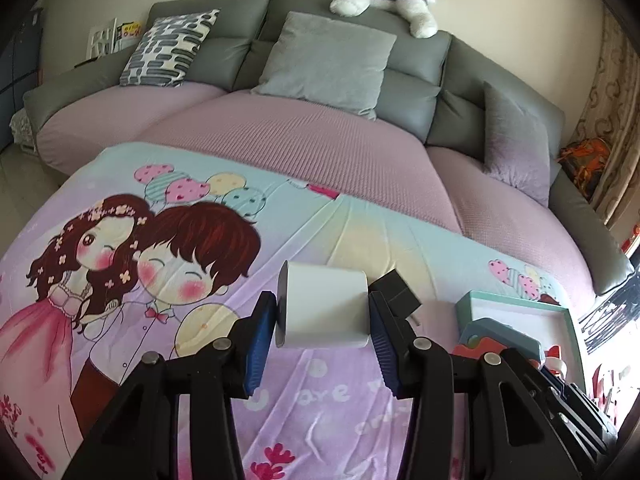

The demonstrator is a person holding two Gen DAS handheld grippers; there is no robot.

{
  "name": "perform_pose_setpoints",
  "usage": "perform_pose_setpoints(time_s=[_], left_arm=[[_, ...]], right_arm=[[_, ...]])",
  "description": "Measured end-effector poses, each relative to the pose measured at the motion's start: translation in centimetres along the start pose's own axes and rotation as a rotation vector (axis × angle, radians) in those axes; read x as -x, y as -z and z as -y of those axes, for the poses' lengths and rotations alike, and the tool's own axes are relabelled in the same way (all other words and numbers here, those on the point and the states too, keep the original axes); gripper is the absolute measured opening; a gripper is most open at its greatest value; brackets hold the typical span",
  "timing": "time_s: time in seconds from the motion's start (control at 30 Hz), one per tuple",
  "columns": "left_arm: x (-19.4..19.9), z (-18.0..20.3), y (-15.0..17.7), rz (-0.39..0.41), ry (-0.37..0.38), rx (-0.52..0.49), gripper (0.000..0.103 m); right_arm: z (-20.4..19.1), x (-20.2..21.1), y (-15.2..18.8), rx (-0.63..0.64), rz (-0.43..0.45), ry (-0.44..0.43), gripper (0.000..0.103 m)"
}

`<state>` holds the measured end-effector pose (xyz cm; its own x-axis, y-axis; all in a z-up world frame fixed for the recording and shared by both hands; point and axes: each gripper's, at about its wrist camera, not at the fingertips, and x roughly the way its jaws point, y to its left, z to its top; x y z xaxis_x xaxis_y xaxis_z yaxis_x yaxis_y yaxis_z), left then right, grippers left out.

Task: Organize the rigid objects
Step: 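Carry the white cube with the left tool while the right tool carries the box to the tray, then open the right tool to drop the box while the left tool releases the white cube in the tray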

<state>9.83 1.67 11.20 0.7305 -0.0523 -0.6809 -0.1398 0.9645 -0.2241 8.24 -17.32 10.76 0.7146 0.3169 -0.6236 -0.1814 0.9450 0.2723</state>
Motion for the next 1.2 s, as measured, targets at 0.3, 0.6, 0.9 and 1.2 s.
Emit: perform_pose_setpoints(time_s=[0.3, 0.6, 0.9, 1.2], left_arm=[[0.4, 4.0, 0.1, 0.014, 0.051, -0.080, 0.048], [0.3, 9.8, 1.3, 0.009, 0.129, -0.183, 0.048], [0.3, 16.4, 3.3, 0.004, 0.214, -0.320, 0.048], [-0.8, 21.2, 5.8, -0.031, 0.271, -0.414, 0.048]], right_arm=[[5.0, 2.4, -1.1, -0.088, 0.046, 0.135, 0.022], [11.9, 5.5, -1.6, -0.208, 0.083, 0.278, 0.022], [17.3, 8.6, -1.1, -0.295, 0.126, 0.444, 0.022], [20.4, 9.6, -0.4, -0.328, 0.122, 0.548, 0.022]])
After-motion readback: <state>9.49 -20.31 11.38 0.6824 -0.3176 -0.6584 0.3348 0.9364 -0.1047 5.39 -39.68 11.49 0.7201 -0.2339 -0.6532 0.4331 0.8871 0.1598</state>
